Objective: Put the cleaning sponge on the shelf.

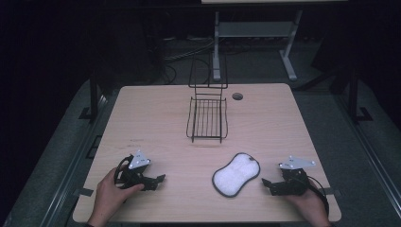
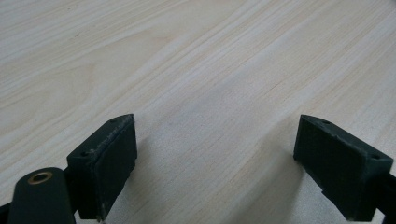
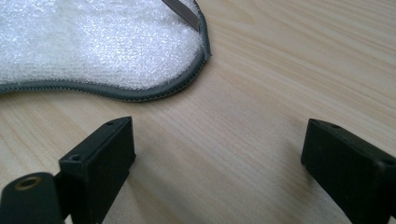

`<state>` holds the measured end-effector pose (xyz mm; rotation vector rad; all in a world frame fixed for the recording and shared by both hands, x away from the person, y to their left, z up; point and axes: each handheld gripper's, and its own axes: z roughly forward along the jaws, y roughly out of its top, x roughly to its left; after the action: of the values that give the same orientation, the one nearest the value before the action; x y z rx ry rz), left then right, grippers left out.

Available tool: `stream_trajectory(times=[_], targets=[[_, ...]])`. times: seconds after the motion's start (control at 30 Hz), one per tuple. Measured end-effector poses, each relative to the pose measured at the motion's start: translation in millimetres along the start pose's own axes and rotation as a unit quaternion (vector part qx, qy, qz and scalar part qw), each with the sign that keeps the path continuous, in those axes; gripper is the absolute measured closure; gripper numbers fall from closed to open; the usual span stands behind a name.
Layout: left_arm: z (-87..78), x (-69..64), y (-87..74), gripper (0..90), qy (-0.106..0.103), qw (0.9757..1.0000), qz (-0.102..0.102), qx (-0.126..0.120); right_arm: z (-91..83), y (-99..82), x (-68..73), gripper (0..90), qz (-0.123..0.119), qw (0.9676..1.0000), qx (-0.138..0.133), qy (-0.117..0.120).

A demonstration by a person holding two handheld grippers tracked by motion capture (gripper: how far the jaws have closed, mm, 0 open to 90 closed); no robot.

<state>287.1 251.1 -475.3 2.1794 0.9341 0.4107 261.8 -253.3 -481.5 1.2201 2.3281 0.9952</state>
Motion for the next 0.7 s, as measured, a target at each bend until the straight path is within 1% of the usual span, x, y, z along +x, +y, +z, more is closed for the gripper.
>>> stream_trajectory(times=[0.03,0.07,0.17,0.23,0.37,0.47,0.5,0.53,0.57,0.6,0.63,0.7], targets=[[0.0,0.0,0.0,12.5,0.0,1.0,0.0,0.0,0.0,0.0,0.0,10.1,0.0,1.0,0.0,0.0],[0.0,0.0,0.0,12.6,0.0,1.0,0.0,0.0,-1.6,1.3,1.0,14.4,0.0,1.0,0.002,0.003],[0.0,0.0,0.0,12.6,0.0,1.0,0.0,0.0,-2.2,2.2,1.3,15.0,0.004,0.9999,0.006,0.007],[0.0,0.0,0.0,12.6,0.0,1.0,0.0,0.0,-3.7,3.3,2.1,20.4,0.004,0.9999,0.009,0.011],[0.0,0.0,0.0,12.6,0.0,1.0,0.0,0.0,-9.9,6.5,4.5,37.4,0.007,0.9997,-0.004,0.022],[0.0,0.0,0.0,12.6,0.0,1.0,0.0,0.0,-14.5,9.2,5.7,54.4,0.004,0.9993,-0.012,0.034],[0.0,0.0,0.0,12.6,0.0,1.0,0.0,0.0,-14.5,9.2,5.7,54.4,0.004,0.9993,-0.012,0.034],[0.0,0.0,0.0,12.6,0.0,1.0,0.0,0.0,-16.2,10.6,6.5,58.9,0.004,0.9991,-0.013,0.04],[0.0,0.0,0.1,12.6,0.0,1.0,0.0,0.0,-17.7,12.4,7.8,70.5,0.003,0.9987,-0.015,0.048],[0.0,0.0,0.1,12.6,0.001,1.0,0.0,0.0,-18.5,13.0,8.8,74.8,0.004,0.9986,-0.016,0.05],[0.0,0.0,0.1,12.6,0.001,1.0,0.0,0.0,-18.5,13.0,8.8,74.8,0.004,0.9986,-0.016,0.05],[0.0,0.1,0.1,12.6,0.001,1.0,0.0,0.001,-19.9,14.5,9.8,86.5,-0.002,0.9983,-0.017,0.056]])
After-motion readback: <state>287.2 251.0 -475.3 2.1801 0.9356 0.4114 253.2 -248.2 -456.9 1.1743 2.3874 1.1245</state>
